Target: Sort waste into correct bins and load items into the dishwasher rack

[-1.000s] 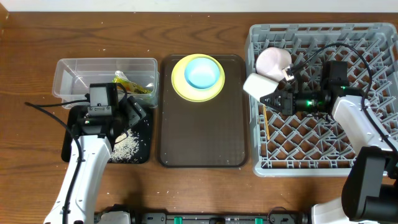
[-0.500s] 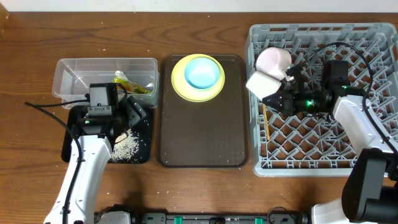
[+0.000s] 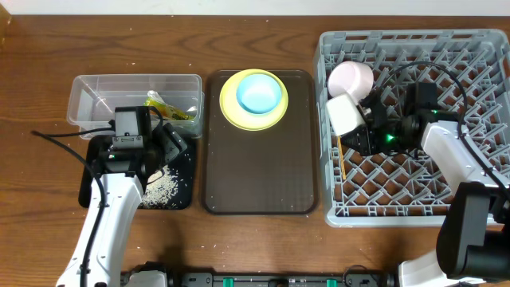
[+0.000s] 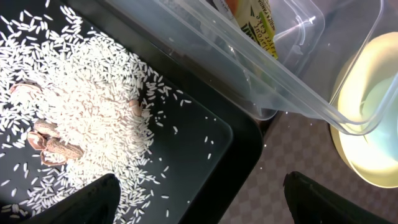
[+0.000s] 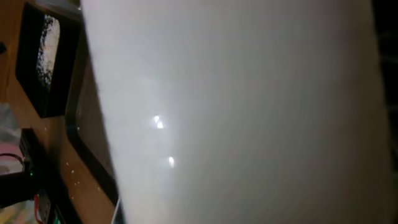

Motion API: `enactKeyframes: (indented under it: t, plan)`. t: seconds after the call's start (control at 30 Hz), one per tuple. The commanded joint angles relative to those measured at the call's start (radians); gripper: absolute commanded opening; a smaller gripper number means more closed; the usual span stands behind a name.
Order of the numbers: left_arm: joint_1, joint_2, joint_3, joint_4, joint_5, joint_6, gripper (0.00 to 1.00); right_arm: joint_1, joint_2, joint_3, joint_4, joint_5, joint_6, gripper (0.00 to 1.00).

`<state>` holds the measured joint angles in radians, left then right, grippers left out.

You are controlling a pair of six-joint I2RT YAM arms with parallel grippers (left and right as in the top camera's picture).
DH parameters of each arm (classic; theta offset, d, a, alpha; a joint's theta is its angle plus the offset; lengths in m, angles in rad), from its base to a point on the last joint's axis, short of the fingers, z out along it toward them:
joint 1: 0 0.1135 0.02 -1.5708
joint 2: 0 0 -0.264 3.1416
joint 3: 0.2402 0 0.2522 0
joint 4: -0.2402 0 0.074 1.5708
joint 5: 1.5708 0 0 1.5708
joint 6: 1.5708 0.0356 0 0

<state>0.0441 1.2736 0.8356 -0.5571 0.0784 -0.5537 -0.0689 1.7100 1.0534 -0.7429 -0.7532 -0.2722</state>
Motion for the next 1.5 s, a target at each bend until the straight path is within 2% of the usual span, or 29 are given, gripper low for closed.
enactKeyframes:
  t: [0.0,0.23,0.33,0.47,0.8,1.2,1.27,1.37,1.47]
  plan:
    - [0.003,-0.006,-0.005,-0.002,-0.011,-0.005,0.87,0.008,0.005,-0.029,-0.056,0.125,0.002,0.01]
    - [0.003,-0.006,-0.005,-0.002,-0.011,-0.005,0.87,0.001,-0.060,-0.022,-0.096,0.129,0.012,0.01]
    - [0.003,-0.006,-0.005,-0.002,-0.012,-0.005,0.87,0.001,-0.101,-0.019,-0.100,0.203,0.053,0.01]
    - [0.003,-0.006,-0.005,-0.002,-0.011,-0.005,0.87,0.001,-0.183,-0.016,-0.111,0.291,0.070,0.01]
    - [0.003,-0.006,-0.005,-0.002,-0.012,-0.005,0.87,0.011,-0.391,0.005,-0.093,0.309,0.160,0.02]
    - [0.003,-0.006,-0.005,-0.002,-0.011,-0.005,0.87,0.138,-0.400,0.005,-0.026,0.469,0.204,0.03]
    - [0.003,-0.006,-0.005,-0.002,-0.012,-0.005,0.87,0.179,-0.400,0.005,-0.020,0.500,0.224,0.05]
    - [0.003,-0.006,-0.005,-0.002,-0.012,-0.005,0.87,0.245,-0.398,0.004,-0.021,0.547,0.261,0.15]
    - [0.003,-0.006,-0.005,-0.002,-0.012,-0.005,0.87,0.287,-0.387,-0.002,-0.019,0.567,0.331,0.19]
